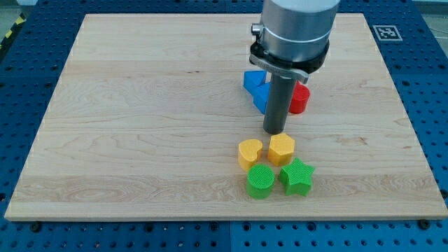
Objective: Move blue cube away from the blue triangle
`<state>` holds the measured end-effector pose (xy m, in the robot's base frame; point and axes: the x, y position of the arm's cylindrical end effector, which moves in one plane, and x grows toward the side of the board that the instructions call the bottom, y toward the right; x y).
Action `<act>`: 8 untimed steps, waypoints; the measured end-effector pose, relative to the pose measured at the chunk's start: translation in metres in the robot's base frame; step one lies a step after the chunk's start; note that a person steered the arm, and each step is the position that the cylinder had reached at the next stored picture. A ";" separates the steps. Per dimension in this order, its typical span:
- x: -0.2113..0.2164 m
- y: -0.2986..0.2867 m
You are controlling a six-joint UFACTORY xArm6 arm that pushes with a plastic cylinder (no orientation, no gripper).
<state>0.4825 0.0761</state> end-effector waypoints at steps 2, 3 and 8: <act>-0.014 0.008; -0.015 0.017; -0.040 -0.040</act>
<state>0.4422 0.0363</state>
